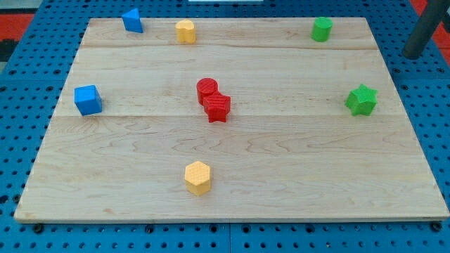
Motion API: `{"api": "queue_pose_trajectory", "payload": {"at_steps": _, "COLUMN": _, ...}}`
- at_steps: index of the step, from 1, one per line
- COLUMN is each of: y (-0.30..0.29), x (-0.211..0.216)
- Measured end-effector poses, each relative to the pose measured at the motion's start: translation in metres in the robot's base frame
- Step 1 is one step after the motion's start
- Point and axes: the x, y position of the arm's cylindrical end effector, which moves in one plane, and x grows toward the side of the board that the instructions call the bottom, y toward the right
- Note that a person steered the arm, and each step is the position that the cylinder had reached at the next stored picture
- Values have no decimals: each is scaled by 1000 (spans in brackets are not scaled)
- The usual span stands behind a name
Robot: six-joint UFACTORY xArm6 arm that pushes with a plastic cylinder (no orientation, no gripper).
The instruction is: Push the green circle towards the center
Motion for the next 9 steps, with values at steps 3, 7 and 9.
{"api": "queue_pose_trajectory", "payload": {"at_steps": 3, "y": 0, "x": -2}}
{"api": "queue_pose_trajectory", "payload": {"at_steps": 7, "y": -176, "x": -88}}
{"api": "queue_pose_trajectory", "payload": {"at_steps": 9, "y": -444, "x": -18}}
